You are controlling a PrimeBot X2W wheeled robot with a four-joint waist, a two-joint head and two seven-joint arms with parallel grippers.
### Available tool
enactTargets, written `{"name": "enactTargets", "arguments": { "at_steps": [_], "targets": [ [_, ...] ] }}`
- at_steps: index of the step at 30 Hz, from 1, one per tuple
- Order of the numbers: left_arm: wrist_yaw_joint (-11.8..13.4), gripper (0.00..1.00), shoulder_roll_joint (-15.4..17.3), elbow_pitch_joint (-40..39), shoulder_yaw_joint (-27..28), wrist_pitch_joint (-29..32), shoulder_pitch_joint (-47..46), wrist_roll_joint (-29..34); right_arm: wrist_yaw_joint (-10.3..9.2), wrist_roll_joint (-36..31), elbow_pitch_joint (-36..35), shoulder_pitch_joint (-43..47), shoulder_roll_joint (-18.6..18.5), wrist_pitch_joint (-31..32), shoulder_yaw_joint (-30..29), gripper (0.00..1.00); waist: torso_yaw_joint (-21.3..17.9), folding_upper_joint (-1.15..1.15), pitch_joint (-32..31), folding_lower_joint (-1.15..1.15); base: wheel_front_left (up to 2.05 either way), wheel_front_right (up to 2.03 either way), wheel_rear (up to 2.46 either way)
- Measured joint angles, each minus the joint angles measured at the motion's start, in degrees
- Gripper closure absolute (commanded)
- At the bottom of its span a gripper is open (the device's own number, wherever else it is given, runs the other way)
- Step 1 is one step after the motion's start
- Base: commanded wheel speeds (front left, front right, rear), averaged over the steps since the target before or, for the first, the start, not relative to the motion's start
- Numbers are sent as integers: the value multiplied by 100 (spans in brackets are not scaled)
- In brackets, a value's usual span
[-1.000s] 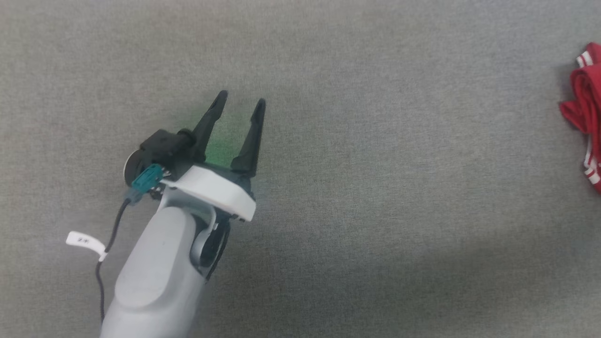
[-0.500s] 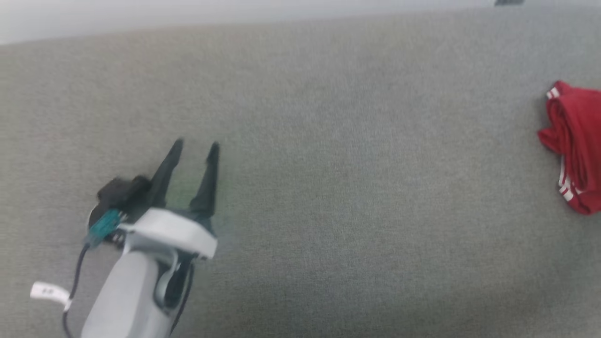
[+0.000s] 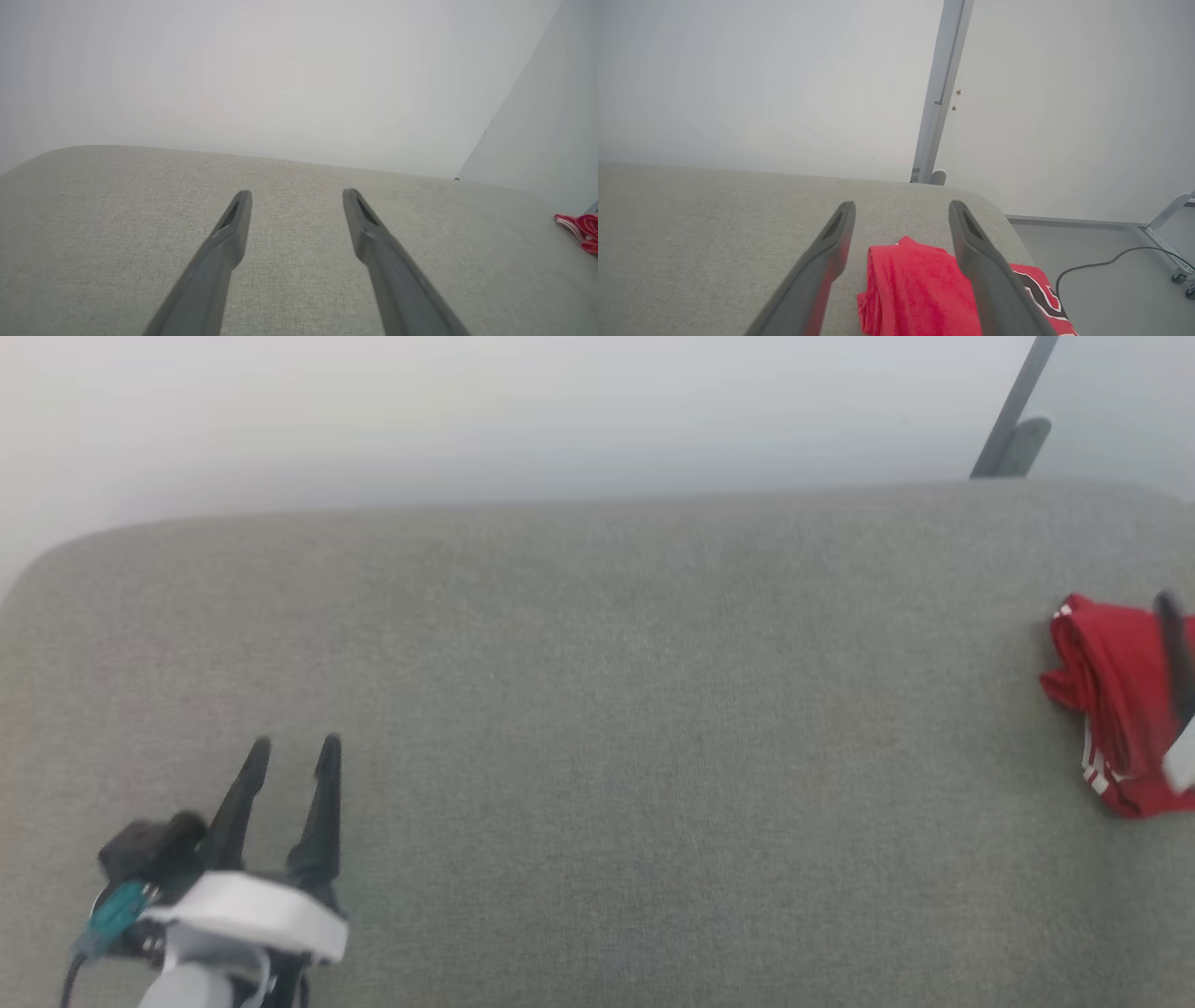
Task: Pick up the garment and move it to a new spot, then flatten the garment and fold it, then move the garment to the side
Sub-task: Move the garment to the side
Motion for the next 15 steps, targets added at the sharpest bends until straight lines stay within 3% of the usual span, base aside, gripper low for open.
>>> {"name": "enactTargets", "arguments": {
  "at_steps": [5,15],
  "targets": [
    [0,0,138,-210,197,0,417,-24,0,-645,-610,787,463,-1,-812,0,68,0,-272,0,0,0,0],
    [1,0,99,-533,550,1,1068,98,0,-1489,-1583,1878,1221,-1,-1707,0,122,0,-584,0,0,0,0]
  ]
}}
